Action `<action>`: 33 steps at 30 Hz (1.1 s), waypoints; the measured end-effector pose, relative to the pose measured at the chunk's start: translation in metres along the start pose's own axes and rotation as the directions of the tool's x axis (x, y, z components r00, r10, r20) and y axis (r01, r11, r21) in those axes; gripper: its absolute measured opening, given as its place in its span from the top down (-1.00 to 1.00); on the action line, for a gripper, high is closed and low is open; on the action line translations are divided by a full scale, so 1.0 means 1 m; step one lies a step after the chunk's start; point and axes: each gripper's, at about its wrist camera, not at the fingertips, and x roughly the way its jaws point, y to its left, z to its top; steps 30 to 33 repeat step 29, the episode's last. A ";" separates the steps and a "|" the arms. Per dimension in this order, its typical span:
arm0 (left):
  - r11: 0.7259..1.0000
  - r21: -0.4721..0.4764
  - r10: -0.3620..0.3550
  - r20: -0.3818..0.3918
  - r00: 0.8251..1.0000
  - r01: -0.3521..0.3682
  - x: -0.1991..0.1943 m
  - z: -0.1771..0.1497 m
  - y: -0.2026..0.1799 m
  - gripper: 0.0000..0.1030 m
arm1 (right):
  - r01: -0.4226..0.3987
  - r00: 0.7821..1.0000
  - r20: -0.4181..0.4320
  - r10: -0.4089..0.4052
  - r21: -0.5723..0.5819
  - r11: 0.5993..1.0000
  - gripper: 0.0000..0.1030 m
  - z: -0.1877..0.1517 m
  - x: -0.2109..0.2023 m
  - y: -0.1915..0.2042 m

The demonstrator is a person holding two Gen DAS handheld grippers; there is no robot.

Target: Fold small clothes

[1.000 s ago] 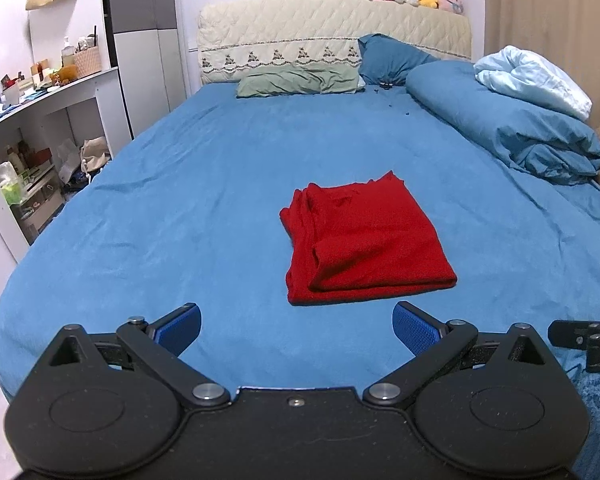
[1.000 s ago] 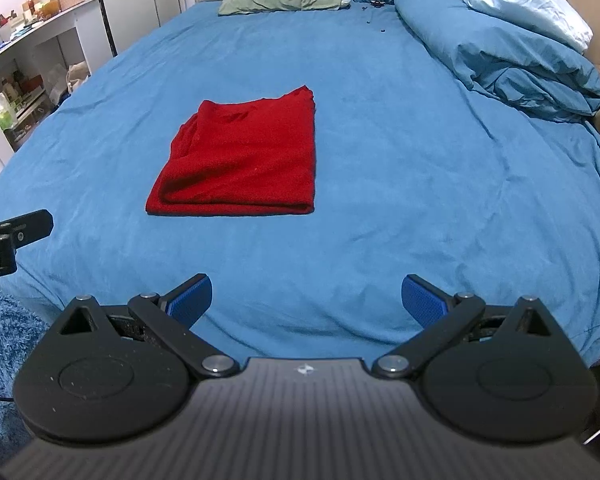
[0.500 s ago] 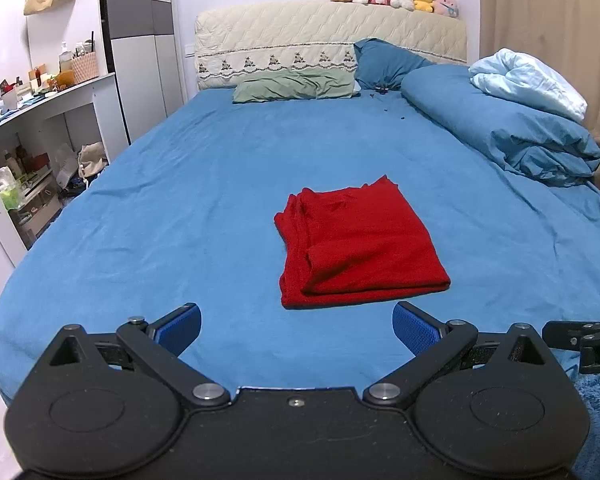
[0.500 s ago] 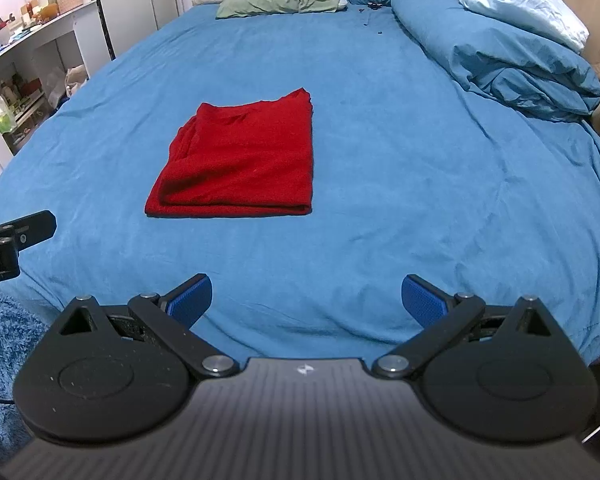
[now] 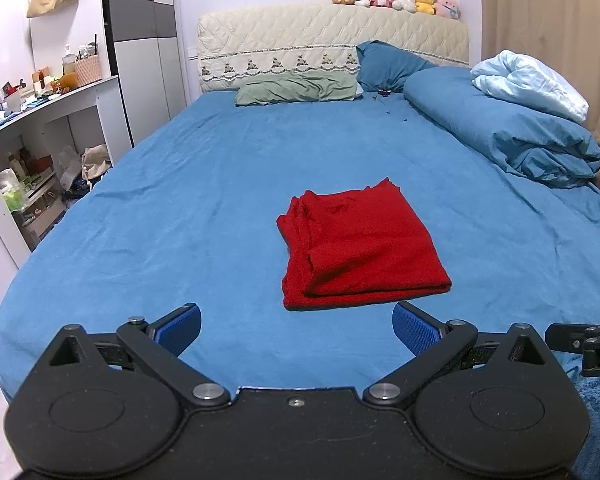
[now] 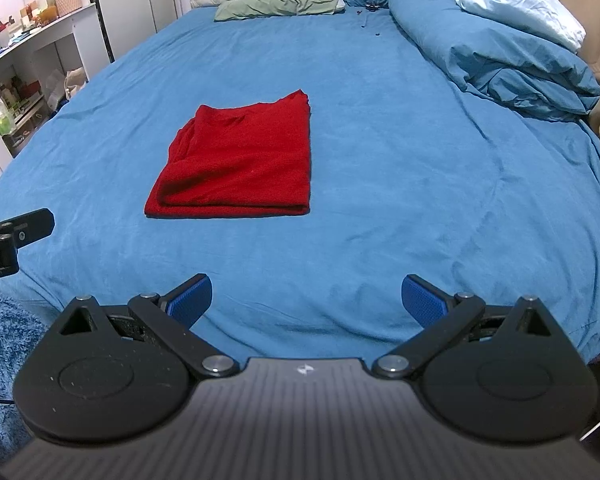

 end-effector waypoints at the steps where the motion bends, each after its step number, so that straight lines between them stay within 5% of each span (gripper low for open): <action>1: 1.000 0.000 0.001 0.000 1.000 -0.001 0.000 0.000 -0.001 -1.00 | 0.000 1.000 0.000 0.000 -0.001 1.000 -1.00 0.000 0.000 0.000; 33: 1.000 -0.017 -0.015 0.018 1.000 0.015 0.000 0.002 -0.006 -1.00 | -0.008 1.000 0.014 0.008 0.010 1.000 -1.00 0.004 -0.001 0.001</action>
